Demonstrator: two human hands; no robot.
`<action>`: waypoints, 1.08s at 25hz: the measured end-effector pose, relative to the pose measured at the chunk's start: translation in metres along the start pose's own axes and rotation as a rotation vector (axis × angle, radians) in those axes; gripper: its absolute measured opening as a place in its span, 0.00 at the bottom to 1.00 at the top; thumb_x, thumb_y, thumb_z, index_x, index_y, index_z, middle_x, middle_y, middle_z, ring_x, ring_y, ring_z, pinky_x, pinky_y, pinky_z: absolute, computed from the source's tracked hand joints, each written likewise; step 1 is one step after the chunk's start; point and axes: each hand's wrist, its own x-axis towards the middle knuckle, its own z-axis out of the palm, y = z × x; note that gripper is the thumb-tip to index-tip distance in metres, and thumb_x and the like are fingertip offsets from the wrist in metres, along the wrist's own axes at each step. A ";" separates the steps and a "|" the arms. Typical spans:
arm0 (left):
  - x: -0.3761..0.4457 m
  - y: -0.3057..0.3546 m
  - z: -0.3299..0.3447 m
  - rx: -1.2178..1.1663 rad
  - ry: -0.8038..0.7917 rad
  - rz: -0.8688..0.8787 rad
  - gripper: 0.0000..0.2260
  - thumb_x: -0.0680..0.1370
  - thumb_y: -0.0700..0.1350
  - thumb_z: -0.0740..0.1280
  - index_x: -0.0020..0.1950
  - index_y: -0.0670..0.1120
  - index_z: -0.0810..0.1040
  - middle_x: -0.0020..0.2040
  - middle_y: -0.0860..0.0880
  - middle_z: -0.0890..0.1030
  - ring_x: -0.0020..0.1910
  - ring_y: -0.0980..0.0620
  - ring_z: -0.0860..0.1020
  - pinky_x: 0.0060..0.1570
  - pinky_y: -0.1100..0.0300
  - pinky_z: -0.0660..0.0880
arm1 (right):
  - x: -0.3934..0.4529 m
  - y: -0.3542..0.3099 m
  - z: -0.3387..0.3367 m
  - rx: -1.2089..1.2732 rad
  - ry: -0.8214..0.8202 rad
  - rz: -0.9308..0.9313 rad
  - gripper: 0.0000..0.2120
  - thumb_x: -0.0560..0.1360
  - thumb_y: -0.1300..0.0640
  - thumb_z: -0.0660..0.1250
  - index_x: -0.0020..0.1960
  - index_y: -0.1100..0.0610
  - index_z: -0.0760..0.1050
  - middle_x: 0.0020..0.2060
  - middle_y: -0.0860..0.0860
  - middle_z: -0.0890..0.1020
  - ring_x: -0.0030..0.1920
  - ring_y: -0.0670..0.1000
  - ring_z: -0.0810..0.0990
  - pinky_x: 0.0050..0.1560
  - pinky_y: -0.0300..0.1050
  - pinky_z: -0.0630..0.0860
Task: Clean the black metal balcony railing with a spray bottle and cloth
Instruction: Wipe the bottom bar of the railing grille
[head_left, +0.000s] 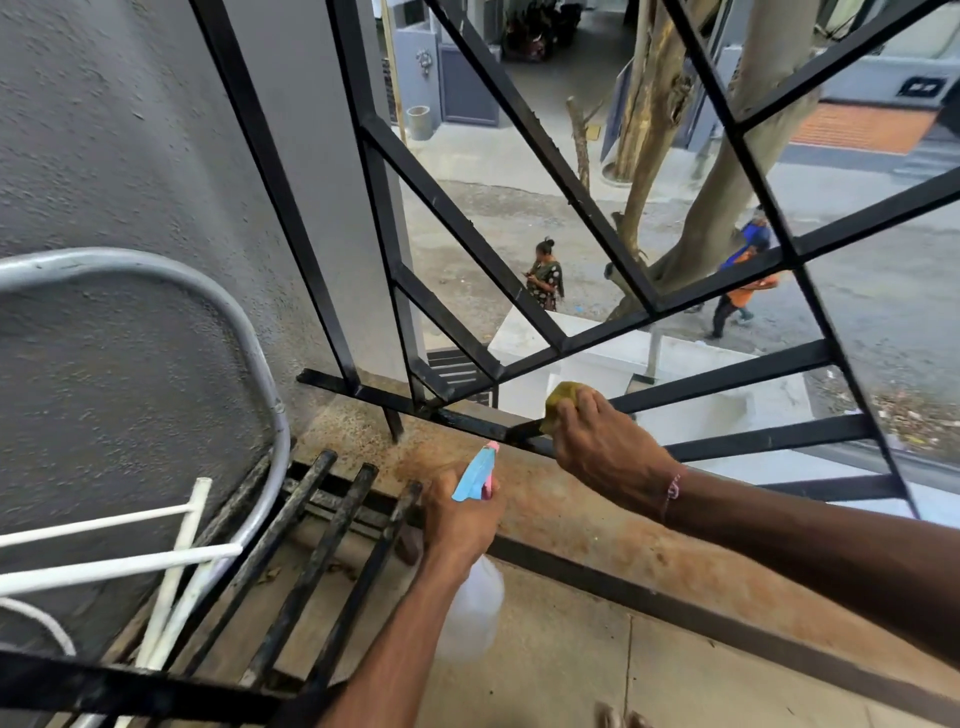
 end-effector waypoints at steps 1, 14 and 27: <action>-0.002 0.002 0.007 0.007 -0.036 0.008 0.11 0.77 0.44 0.74 0.56 0.51 0.76 0.50 0.46 0.80 0.47 0.49 0.81 0.31 0.64 0.76 | -0.012 0.008 -0.004 -0.026 0.004 0.027 0.27 0.78 0.64 0.38 0.63 0.70 0.70 0.54 0.64 0.73 0.52 0.64 0.71 0.57 0.62 0.74; -0.052 0.068 0.069 -0.024 -0.272 0.272 0.09 0.77 0.47 0.75 0.55 0.49 0.79 0.47 0.47 0.79 0.44 0.49 0.79 0.42 0.62 0.78 | -0.110 0.077 -0.064 -0.200 0.025 0.336 0.15 0.79 0.65 0.53 0.56 0.71 0.75 0.54 0.67 0.74 0.54 0.68 0.73 0.55 0.64 0.76; -0.039 0.067 0.050 -0.102 -0.202 0.232 0.12 0.73 0.42 0.78 0.52 0.49 0.79 0.42 0.52 0.77 0.41 0.52 0.78 0.37 0.66 0.75 | -0.060 0.033 -0.008 -0.195 0.043 0.297 0.21 0.82 0.64 0.43 0.65 0.70 0.70 0.57 0.66 0.73 0.58 0.68 0.71 0.64 0.66 0.67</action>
